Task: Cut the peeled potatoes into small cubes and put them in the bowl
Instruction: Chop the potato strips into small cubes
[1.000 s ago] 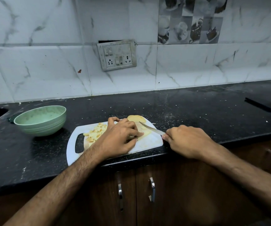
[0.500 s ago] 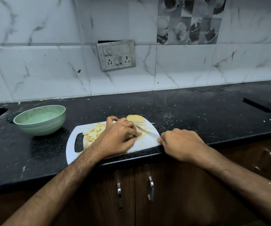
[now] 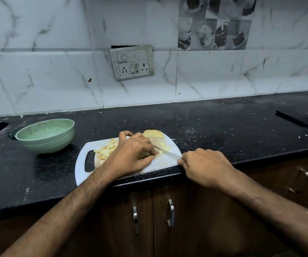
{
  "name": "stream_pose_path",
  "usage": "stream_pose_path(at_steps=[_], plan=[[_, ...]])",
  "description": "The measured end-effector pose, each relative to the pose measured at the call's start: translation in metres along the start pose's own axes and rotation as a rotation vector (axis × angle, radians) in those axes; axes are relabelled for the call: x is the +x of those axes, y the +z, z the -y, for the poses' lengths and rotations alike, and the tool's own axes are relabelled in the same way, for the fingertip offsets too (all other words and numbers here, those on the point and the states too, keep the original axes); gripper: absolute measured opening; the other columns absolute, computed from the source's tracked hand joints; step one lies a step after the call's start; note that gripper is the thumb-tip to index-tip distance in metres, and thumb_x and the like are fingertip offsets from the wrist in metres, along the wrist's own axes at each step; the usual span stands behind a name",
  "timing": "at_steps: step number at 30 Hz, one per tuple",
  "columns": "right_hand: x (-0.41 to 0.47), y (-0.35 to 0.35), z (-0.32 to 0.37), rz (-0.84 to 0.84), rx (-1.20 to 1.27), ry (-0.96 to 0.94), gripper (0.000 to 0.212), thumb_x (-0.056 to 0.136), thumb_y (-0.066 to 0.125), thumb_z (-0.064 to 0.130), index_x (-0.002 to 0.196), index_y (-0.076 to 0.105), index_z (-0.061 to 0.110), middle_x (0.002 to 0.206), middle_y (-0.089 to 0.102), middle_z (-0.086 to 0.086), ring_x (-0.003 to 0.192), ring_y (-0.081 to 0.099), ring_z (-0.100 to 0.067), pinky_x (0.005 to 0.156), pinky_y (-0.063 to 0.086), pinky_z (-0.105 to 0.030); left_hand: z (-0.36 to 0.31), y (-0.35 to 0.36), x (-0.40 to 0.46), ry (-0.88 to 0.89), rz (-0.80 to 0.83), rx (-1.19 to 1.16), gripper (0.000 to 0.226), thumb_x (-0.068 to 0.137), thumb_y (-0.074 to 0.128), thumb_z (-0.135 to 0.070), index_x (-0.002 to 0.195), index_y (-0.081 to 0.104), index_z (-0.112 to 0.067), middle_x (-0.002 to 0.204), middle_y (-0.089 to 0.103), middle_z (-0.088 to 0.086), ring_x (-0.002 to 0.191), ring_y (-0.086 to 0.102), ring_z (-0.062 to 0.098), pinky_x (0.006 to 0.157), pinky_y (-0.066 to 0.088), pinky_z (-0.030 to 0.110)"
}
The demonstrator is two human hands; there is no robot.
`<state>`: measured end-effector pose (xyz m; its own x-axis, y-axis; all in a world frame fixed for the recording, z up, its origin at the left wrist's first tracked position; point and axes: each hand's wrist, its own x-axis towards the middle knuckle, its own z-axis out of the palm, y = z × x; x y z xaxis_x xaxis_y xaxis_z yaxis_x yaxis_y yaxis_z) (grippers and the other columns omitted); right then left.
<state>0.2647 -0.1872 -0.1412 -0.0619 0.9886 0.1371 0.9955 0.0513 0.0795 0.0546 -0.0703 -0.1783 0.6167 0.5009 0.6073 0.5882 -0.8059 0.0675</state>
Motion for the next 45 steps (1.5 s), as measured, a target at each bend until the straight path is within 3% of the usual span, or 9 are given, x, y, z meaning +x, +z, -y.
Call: stream_pose_path(at_steps=[6, 11, 15, 20, 25, 32, 37, 43, 45], plan=[[-0.019, -0.017, -0.014, 0.013, 0.027, 0.001, 0.034, 0.103, 0.029, 0.05, 0.082, 0.045, 0.028, 0.104, 0.066, -0.001, 0.1, 0.063, -0.028, 0.071, 0.038, -0.037, 0.001, 0.0, -0.001, -0.022, -0.049, -0.042, 0.005, 0.082, 0.078, -0.033, 0.082, 0.074, -0.033, 0.087, 0.068, -0.024, 0.099, 0.054, -0.002, 0.101, 0.019, 0.036], [-0.025, -0.011, -0.007, 0.035, 0.015, -0.006, 0.032, 0.103, 0.03, 0.047, 0.084, 0.045, 0.027, 0.106, 0.066, -0.002, 0.101, 0.063, -0.029, 0.071, 0.038, -0.036, 0.001, 0.0, -0.001, -0.007, -0.045, -0.028, 0.005, 0.083, 0.079, -0.033, 0.082, 0.074, -0.033, 0.087, 0.069, -0.025, 0.1, 0.053, -0.004, 0.102, 0.019, 0.037], [-0.019, -0.004, -0.001, 0.006, -0.007, -0.005, 0.034, 0.103, 0.029, 0.046, 0.096, 0.055, 0.025, 0.108, 0.066, -0.003, 0.101, 0.063, -0.029, 0.072, 0.037, -0.037, 0.0, -0.001, -0.001, -0.011, -0.047, -0.041, 0.005, 0.083, 0.08, -0.033, 0.083, 0.075, -0.032, 0.087, 0.068, -0.026, 0.1, 0.053, -0.003, 0.102, 0.019, 0.037], [-0.026, -0.013, -0.013, 0.026, 0.04, -0.007, 0.036, 0.103, 0.029, 0.05, 0.08, 0.045, 0.027, 0.101, 0.066, 0.0, 0.098, 0.063, -0.027, 0.069, 0.036, -0.036, 0.001, -0.001, -0.002, -0.028, -0.048, -0.052, 0.008, 0.083, 0.078, -0.035, 0.081, 0.071, -0.032, 0.087, 0.067, -0.023, 0.101, 0.052, -0.002, 0.101, 0.019, 0.037], [-0.037, -0.022, -0.014, 0.014, -0.009, -0.046, 0.036, 0.103, 0.028, 0.051, 0.092, 0.054, 0.029, 0.098, 0.066, 0.002, 0.097, 0.064, -0.025, 0.068, 0.035, -0.035, 0.002, 0.0, -0.001, -0.014, -0.064, -0.031, 0.009, 0.083, 0.078, -0.039, 0.08, 0.071, -0.034, 0.089, 0.065, -0.023, 0.098, 0.052, -0.001, 0.097, 0.018, 0.034], [-0.034, -0.021, -0.006, 0.034, -0.024, -0.017, 0.031, 0.103, 0.03, 0.047, 0.093, 0.053, 0.028, 0.106, 0.065, -0.002, 0.099, 0.063, -0.027, 0.072, 0.039, -0.036, 0.002, 0.0, -0.001, 0.011, -0.066, -0.024, 0.012, 0.081, 0.08, -0.038, 0.078, 0.07, -0.032, 0.084, 0.066, -0.025, 0.098, 0.05, -0.006, 0.098, 0.02, 0.036], [-0.039, -0.018, 0.016, -0.022, -0.075, -0.059, 0.034, 0.104, 0.03, 0.039, 0.108, 0.059, 0.02, 0.111, 0.065, -0.006, 0.103, 0.063, -0.03, 0.072, 0.035, -0.036, 0.001, 0.0, -0.001, 0.019, -0.08, -0.016, 0.012, 0.078, 0.083, -0.034, 0.075, 0.072, -0.031, 0.081, 0.066, -0.024, 0.098, 0.049, -0.005, 0.096, 0.018, 0.033], [-0.019, -0.035, 0.009, 0.187, -0.04, -0.012, 0.034, 0.103, 0.037, 0.04, 0.114, 0.058, 0.017, 0.119, 0.062, -0.009, 0.11, 0.06, -0.033, 0.078, 0.039, -0.039, -0.003, -0.003, 0.0, -0.005, -0.076, 0.004, 0.012, 0.077, 0.083, -0.035, 0.075, 0.072, -0.034, 0.085, 0.06, -0.021, 0.098, 0.048, 0.001, 0.093, 0.018, 0.034], [-0.008, -0.038, 0.001, 0.305, 0.092, -0.018, 0.034, 0.103, 0.038, 0.04, 0.1, 0.058, 0.013, 0.096, 0.065, -0.008, 0.093, 0.063, -0.03, 0.07, 0.041, -0.033, -0.005, -0.004, 0.0, -0.014, -0.066, 0.016, 0.011, 0.079, 0.082, -0.035, 0.077, 0.071, -0.035, 0.086, 0.058, -0.021, 0.099, 0.047, 0.0, 0.094, 0.019, 0.036]])
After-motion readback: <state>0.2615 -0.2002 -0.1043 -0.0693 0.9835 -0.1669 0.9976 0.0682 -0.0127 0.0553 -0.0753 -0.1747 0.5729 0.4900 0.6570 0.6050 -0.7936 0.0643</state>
